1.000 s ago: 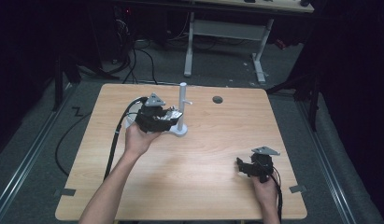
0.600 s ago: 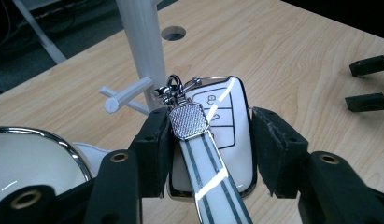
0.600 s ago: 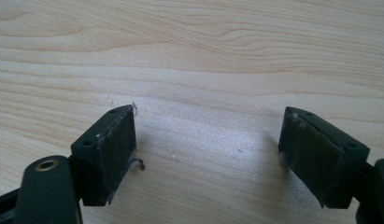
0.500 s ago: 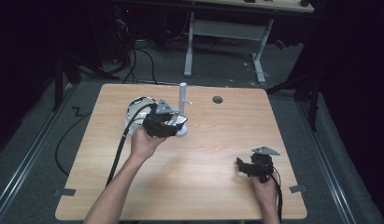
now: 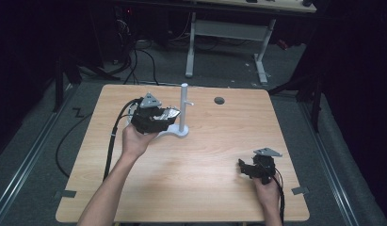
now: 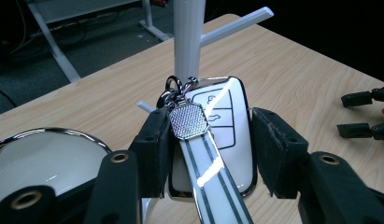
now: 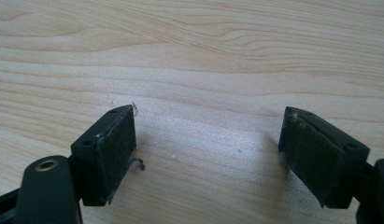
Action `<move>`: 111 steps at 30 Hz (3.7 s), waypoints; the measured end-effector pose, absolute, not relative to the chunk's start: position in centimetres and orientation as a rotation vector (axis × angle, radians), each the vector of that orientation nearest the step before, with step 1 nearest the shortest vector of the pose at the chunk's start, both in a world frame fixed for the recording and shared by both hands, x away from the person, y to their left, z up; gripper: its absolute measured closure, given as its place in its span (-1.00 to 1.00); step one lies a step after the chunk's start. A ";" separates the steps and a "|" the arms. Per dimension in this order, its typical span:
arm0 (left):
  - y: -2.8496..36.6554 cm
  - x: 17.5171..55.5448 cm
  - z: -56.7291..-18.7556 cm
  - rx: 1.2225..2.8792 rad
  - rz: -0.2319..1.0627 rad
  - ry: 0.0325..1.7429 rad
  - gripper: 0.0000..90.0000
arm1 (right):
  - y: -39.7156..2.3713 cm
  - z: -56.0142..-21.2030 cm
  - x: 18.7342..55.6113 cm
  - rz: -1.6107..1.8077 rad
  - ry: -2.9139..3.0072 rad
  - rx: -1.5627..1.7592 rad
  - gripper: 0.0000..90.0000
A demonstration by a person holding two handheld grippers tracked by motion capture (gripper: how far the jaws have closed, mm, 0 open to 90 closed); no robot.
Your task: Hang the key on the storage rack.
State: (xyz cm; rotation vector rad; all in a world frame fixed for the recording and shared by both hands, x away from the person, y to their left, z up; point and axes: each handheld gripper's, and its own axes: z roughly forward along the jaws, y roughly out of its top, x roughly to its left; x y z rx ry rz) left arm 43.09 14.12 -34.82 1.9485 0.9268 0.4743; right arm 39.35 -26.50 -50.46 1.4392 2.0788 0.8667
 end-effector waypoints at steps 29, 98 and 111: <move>15.8 44.4 -34.5 1.903 0.370 0.919 0.10 | -26.5 -50.5 39.3 0.867 2.079 1.439 -0.57; 13.7 43.3 -38.6 1.889 0.427 0.888 0.11 | -26.5 -50.5 39.3 0.867 2.078 1.438 -0.57; 12.9 43.7 -39.4 1.915 0.418 0.893 0.11 | -26.5 -50.5 39.3 0.867 2.079 1.438 -0.57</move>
